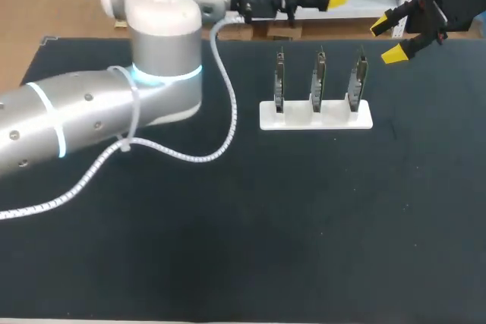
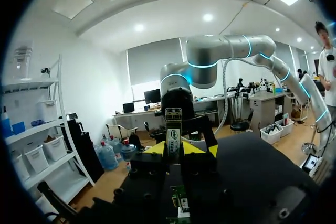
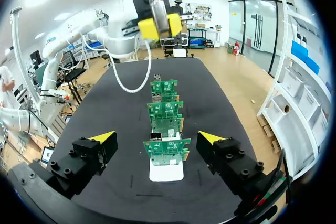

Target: Pick up the optical module with the left hand, and insert it into the network port with the right hand.

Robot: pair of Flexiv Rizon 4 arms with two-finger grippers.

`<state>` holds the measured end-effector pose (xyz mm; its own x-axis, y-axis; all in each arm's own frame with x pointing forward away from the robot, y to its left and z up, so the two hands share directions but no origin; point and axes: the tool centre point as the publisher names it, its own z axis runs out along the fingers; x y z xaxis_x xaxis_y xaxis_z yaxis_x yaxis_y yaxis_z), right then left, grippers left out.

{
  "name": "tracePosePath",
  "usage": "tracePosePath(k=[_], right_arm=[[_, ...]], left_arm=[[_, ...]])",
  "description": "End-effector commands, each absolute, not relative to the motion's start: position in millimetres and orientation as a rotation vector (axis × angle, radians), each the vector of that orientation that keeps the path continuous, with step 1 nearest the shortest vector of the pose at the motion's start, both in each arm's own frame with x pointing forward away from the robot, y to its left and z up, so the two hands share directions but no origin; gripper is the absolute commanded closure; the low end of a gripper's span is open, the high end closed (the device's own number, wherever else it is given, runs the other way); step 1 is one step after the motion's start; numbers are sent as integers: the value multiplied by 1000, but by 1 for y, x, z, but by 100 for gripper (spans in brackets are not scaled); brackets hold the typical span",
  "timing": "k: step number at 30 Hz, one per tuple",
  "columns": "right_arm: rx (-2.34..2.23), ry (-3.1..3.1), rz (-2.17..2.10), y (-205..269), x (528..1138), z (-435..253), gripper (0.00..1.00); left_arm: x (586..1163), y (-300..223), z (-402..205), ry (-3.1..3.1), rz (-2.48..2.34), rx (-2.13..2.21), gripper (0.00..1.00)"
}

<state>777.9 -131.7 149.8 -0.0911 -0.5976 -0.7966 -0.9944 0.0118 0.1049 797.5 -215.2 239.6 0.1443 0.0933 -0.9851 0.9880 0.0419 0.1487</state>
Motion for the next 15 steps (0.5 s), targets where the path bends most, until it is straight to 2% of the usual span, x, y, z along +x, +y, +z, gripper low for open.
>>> tracePosePath(k=[1, 15], right_arm=[[-1631, 1744, 926, -131, 776, 150, 0], [-1631, 1744, 926, -131, 776, 150, 0]], left_arm=[[800, -224, 229, 1150, -1062, 1257, 100], [789, -235, 215, 1136, -1094, 1268, 100]])
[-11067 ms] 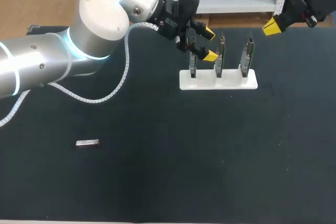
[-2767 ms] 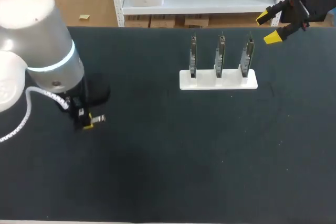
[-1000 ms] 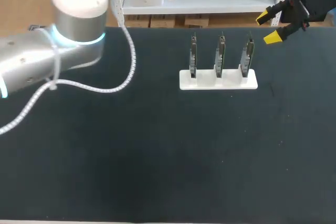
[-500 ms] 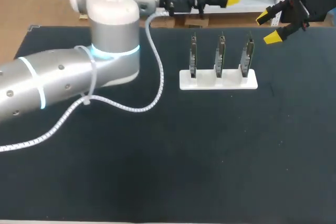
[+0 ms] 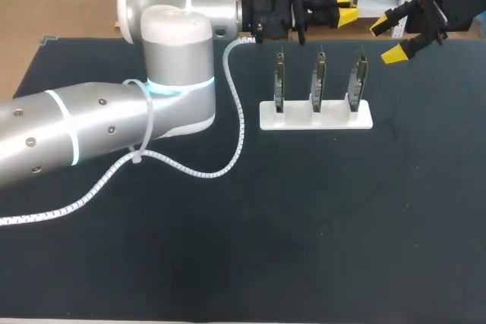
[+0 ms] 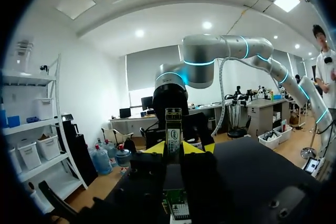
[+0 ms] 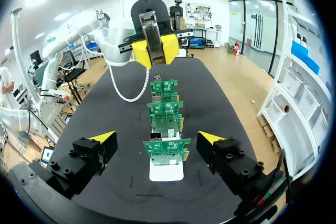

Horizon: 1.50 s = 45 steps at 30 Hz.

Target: Pick up the optical module with the left hand, and insert it into the network port with the right hand.

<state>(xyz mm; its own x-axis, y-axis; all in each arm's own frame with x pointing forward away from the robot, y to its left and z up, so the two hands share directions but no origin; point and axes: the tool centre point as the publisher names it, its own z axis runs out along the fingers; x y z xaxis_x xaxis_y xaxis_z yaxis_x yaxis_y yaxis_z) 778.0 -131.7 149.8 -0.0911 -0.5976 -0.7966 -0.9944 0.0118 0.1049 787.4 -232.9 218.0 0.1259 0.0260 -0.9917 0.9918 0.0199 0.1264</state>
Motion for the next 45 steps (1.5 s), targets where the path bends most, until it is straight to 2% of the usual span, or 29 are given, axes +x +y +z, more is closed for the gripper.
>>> tracePosePath(k=[1, 45], right_arm=[[-1631, 1744, 926, -131, 776, 150, 0], [-1631, 1744, 926, -131, 776, 150, 0]], left_arm=[[788, -236, 214, 1134, -1096, 1270, 100], [767, -259, 188, 1133, -1165, 1294, 100]])
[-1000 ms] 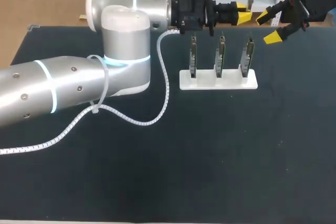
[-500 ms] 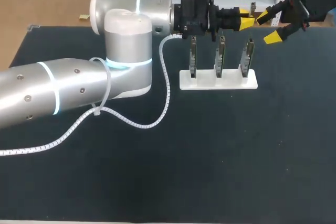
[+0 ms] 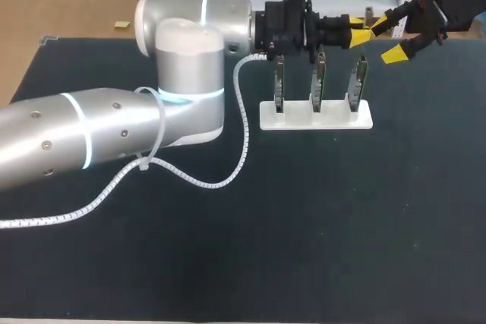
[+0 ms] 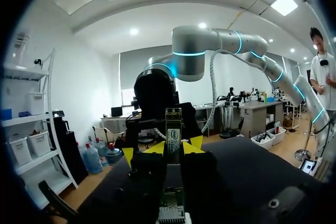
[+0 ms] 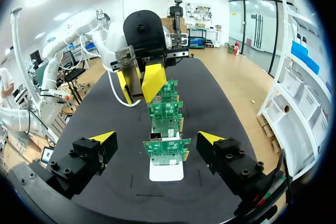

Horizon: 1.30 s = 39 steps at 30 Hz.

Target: Pick up the optical module with the left hand, and insert it into the network port with the right hand.

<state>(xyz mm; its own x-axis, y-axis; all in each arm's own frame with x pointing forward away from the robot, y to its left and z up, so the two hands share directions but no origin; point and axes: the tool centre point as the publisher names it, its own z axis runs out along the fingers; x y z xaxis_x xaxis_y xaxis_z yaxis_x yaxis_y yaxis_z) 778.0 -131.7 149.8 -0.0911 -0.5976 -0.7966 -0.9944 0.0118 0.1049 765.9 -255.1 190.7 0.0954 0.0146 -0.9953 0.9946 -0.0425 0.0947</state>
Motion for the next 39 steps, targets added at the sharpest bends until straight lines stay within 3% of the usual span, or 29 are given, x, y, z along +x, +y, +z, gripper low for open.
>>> tracePosePath(k=[1, 39], right_arm=[[-1631, 1744, 926, -131, 776, 150, 0], [-1631, 1744, 926, -131, 776, 150, 0]], left_arm=[[767, -260, 188, 1135, -1167, 1293, 100], [767, -263, 183, 1203, -1179, 1265, 100]])
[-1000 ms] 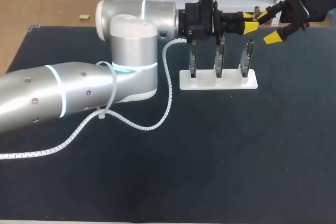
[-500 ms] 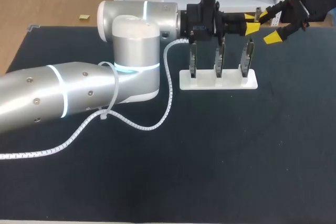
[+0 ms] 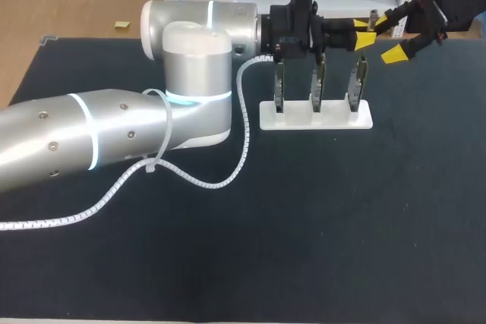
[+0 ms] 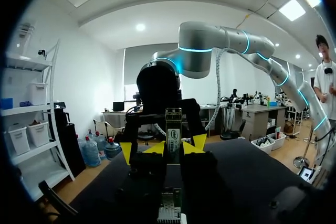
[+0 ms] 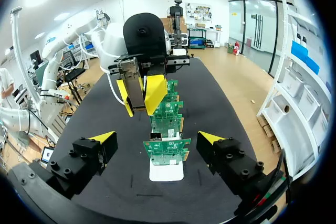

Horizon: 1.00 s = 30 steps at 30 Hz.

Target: Pick up the optical module with the left hand, and insert it into the network port with the right hand.

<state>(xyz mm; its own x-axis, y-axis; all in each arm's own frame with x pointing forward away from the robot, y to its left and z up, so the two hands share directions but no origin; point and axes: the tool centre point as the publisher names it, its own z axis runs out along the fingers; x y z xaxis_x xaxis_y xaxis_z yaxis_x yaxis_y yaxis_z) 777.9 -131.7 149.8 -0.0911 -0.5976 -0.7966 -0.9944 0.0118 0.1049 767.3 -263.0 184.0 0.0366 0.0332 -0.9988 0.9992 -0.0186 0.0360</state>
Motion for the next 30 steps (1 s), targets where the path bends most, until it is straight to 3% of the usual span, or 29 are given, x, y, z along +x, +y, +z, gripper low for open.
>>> tracePosePath(k=[1, 30], right_arm=[[-1631, 1744, 926, -131, 776, 150, 0], [-1631, 1744, 926, -131, 776, 150, 0]], left_arm=[[767, -263, 182, 1204, -1179, 1265, 100], [766, -269, 179, 1221, -1186, 1283, 100]])
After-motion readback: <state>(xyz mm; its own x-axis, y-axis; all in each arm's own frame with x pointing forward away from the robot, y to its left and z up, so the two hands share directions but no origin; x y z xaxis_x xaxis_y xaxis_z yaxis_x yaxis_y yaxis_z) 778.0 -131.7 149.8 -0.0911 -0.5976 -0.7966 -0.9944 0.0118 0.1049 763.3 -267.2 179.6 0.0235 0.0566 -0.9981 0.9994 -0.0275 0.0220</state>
